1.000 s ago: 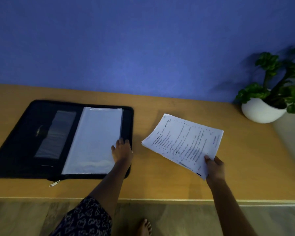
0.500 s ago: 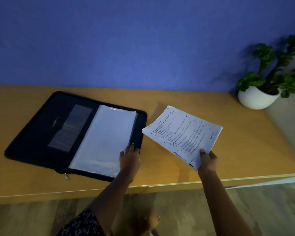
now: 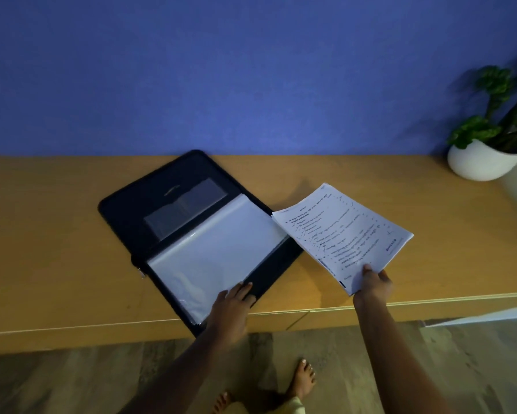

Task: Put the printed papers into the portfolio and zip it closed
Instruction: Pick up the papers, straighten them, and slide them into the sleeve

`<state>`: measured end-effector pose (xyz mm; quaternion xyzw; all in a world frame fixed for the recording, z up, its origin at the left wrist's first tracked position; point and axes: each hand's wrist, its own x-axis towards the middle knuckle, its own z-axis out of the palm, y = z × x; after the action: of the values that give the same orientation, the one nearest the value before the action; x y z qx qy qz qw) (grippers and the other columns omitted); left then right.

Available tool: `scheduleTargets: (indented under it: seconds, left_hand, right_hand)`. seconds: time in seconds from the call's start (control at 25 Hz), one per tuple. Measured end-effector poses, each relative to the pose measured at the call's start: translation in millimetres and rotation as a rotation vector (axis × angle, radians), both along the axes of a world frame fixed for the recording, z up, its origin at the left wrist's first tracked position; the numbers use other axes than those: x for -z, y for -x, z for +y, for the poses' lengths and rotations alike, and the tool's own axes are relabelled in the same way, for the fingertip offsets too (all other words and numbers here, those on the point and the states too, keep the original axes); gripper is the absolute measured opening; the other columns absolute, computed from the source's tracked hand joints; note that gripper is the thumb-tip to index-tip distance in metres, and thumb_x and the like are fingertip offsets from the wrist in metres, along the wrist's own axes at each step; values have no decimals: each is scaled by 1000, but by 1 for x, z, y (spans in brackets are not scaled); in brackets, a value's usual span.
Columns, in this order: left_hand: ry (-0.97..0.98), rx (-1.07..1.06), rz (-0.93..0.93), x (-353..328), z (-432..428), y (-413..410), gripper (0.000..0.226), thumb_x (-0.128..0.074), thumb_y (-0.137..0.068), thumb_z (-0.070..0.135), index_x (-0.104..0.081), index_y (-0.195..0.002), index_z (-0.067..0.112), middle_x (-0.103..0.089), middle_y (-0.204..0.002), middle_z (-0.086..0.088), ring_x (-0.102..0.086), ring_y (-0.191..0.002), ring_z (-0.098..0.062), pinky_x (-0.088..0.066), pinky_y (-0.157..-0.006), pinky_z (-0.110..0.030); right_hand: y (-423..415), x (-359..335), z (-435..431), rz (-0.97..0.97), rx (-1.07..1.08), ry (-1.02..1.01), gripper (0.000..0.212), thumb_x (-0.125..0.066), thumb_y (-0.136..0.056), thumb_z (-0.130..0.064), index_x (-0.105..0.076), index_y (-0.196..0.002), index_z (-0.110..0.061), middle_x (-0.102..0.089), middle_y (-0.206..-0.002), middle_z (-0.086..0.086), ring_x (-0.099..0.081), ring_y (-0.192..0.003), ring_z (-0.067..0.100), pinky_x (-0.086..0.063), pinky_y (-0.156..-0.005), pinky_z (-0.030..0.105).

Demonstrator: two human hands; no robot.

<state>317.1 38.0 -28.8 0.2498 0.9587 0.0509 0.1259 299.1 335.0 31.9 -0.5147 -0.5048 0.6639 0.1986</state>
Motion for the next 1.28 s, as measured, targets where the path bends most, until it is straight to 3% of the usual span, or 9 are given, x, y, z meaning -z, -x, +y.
scheduleTargets:
  seconds: [0.12,0.24,0.36,0.6,0.76,0.88,1.08,1.16,1.28]
  left_hand:
    - [-30,53,36,-8,-39,-16,52,-66,-80,18,-54,-131,22,-35,-155,2,-32,-143,-18,-39,-106,-37]
    - [-28,114,80,-16,-78,-28,51,-89,-48,24,-75,-97,27,-68,-123,5,-64,-114,-14,-58,-80,-29]
    - [21,122,132,-16,-114,-26,51,-92,-38,21,-77,-87,26,-73,-112,4,-70,-102,-16,-59,-74,-33]
    - [98,62,189,-23,-141,-13,34,-81,-55,33,-74,-87,25,-75,-101,7,-71,-90,-14,-55,-78,-33]
    - [-138,-262,162,-29,-74,9,20,-62,-84,39,-68,-89,20,-70,-84,4,-66,-80,-18,-48,-75,-33]
    - [-230,-490,-6,-34,0,31,39,-57,-88,51,-63,-107,18,-65,-103,1,-61,-98,-19,-49,-82,-34]
    - [7,-619,-71,-25,63,49,70,-54,-82,66,-48,-123,10,-52,-123,-12,-49,-115,-27,-46,-91,-40]
    - [22,-655,-65,-23,66,54,68,-58,-81,62,-48,-123,10,-50,-123,-12,-48,-115,-28,-45,-92,-41]
    - [-40,-666,-40,-23,65,60,43,-59,-87,42,-56,-118,13,-56,-118,-9,-53,-110,-26,-48,-90,-38]
  right_hand:
    - [-3,1,-17,21,31,57,28,-55,-95,-9,-60,-122,-5,-65,-121,18,-58,-91,27,-46,-80,33]
    - [-4,1,-30,41,40,97,29,-55,-95,-9,-59,-124,-6,-64,-122,17,-59,-90,28,-47,-77,34]
    - [-5,0,-34,25,23,91,28,-55,-96,-9,-59,-123,-6,-64,-123,18,-58,-92,29,-49,-82,39]
    - [-12,1,-28,24,-32,112,29,-53,-96,-7,-56,-125,-5,-62,-123,16,-58,-97,29,-50,-95,49]
    - [-22,1,-11,22,-68,126,28,-53,-97,-8,-56,-124,-6,-62,-117,13,-59,-99,30,-51,-93,50]
    - [-25,-2,11,18,-79,130,29,-54,-96,-9,-54,-125,-5,-61,-112,11,-59,-96,30,-52,-84,44]
    - [-18,-4,48,11,-152,102,23,-56,-95,-11,-57,-119,-10,-63,-106,7,-62,-86,23,-52,-77,39]
    - [-10,-4,57,16,-175,95,26,-56,-96,-10,-57,-121,-7,-62,-110,9,-61,-84,22,-50,-79,38]
    - [5,-3,64,29,-225,118,28,-55,-96,-8,-56,-124,-3,-61,-114,11,-61,-83,22,-49,-80,39]
